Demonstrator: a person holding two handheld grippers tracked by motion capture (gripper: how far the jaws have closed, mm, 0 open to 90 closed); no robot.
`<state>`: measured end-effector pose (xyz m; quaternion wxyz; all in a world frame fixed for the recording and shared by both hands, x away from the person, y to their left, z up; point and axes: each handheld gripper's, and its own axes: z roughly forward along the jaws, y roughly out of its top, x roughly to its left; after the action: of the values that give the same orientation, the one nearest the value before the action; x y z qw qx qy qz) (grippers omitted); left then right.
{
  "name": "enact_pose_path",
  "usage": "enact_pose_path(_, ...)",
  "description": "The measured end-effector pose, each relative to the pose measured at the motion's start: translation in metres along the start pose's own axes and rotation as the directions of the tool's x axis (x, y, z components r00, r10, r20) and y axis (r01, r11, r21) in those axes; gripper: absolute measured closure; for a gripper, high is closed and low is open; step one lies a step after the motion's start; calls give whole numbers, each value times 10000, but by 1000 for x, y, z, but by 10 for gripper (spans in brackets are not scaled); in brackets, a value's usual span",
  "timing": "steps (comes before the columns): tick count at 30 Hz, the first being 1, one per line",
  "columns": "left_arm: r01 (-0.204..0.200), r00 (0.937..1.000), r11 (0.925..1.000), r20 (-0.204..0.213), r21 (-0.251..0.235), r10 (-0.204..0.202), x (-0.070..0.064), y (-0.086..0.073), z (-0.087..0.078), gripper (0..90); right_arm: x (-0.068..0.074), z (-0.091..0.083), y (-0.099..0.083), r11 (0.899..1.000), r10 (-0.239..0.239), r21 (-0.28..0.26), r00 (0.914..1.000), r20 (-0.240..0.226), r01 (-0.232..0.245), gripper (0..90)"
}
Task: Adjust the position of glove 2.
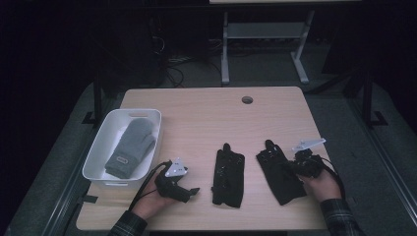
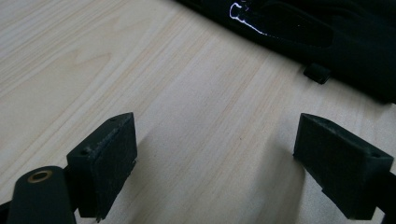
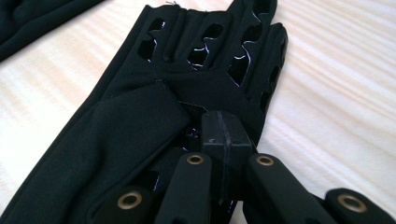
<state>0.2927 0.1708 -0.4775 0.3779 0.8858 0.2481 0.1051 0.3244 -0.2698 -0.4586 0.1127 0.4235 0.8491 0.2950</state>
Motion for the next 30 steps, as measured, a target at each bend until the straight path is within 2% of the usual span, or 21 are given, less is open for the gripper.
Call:
enact_pose_path(7,1,10000,10000,1,1,-1,0,0,0,123,18,1,2,9994,-324,150,9991,-257,328,900)
enact_pose_path(15,0,10000,10000,-1,3,0,0,0,0,123,27,4,6,9981,-589,179,9977,-339,596,898)
enact_pose_path(18,-6,10000,10000,1,0,6,0,0,0,123,28,-3,5,9982,-605,33,9979,-251,606,897)
enact_pose_path(23,-11,10000,10000,1,3,11,0,0,0,123,30,-23,-9,9987,-473,-218,9988,-121,470,898)
enact_pose_path(30,-57,10000,10000,-8,16,57,0,0,0,123,39,-39,-36,9993,-371,-87,9990,-254,369,898)
